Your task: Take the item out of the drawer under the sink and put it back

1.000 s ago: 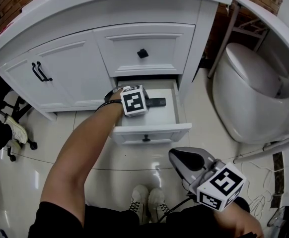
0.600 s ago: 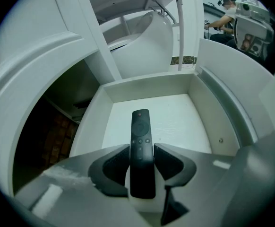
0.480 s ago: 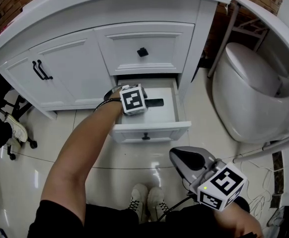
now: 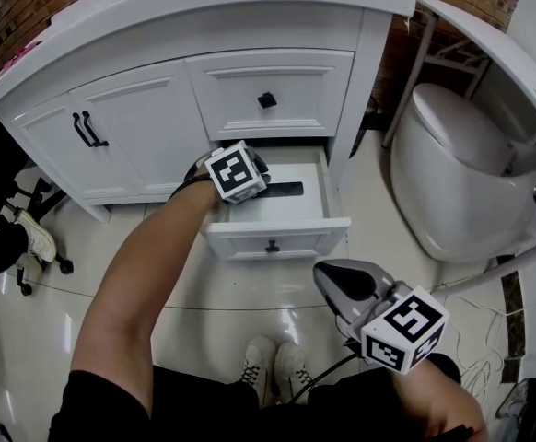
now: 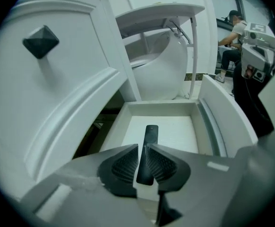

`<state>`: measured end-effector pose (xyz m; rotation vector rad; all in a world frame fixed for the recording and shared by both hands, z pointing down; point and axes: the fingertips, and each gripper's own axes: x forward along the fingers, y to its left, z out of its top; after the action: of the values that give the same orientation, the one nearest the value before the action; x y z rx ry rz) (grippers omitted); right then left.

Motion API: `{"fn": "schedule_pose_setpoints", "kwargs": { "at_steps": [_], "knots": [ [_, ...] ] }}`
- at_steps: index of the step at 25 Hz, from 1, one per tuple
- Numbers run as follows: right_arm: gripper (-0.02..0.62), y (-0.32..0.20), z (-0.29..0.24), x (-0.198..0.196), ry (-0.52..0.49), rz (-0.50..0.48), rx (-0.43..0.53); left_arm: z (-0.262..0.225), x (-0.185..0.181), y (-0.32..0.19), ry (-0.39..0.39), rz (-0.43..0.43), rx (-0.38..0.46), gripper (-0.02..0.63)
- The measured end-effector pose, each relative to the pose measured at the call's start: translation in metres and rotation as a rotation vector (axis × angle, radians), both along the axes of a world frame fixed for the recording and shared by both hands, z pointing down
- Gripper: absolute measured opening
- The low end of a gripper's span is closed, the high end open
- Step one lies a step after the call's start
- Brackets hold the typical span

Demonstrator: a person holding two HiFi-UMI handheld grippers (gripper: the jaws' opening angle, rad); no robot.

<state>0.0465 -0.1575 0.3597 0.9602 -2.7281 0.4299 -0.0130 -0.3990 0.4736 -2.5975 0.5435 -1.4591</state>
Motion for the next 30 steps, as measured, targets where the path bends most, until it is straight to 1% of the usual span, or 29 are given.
{"fn": "schedule_pose_setpoints", "kwargs": {
  "at_steps": [3, 6, 8, 10, 14, 20, 25, 28, 30],
  "knots": [
    [0.003, 0.005, -0.003, 0.001, -0.007, 0.003, 0.007, -0.019, -0.005, 0.008, 0.041, -0.037, 0.034, 0.006],
    [0.003, 0.012, -0.006, 0.001, -0.006, 0.01, 0.023, -0.035, -0.012, 0.021, 0.065, -0.066, 0.04, 0.006],
    [0.003, 0.017, -0.005, 0.0, -0.005, 0.017, 0.025, -0.049, -0.018, 0.029, 0.098, -0.094, 0.053, 0.006],
    [0.003, 0.022, -0.007, -0.001, -0.009, 0.021, 0.027, -0.064, -0.021, 0.038, 0.157, -0.124, 0.075, 0.006],
    [0.003, 0.027, -0.017, -0.006, -0.022, 0.013, 0.051, -0.092, -0.024, 0.069, 0.32, -0.174, 0.103, 0.006],
    [0.003, 0.033, -0.029, -0.007, -0.044, 0.012, 0.061, -0.119, -0.038, 0.128, 0.445, -0.222, 0.125, 0.006],
    [0.003, 0.037, -0.036, -0.014, -0.049, -0.008, 0.071, -0.137, -0.048, 0.178, 0.505, -0.247, 0.147, 0.006],
    [0.003, 0.043, -0.04, -0.016, -0.056, -0.023, 0.075, -0.152, -0.05, 0.202, 0.533, -0.248, 0.179, 0.006],
    [0.003, 0.046, -0.042, -0.016, -0.059, -0.025, 0.08, -0.163, -0.051, 0.219, 0.567, -0.251, 0.183, 0.006]
  ]
}}
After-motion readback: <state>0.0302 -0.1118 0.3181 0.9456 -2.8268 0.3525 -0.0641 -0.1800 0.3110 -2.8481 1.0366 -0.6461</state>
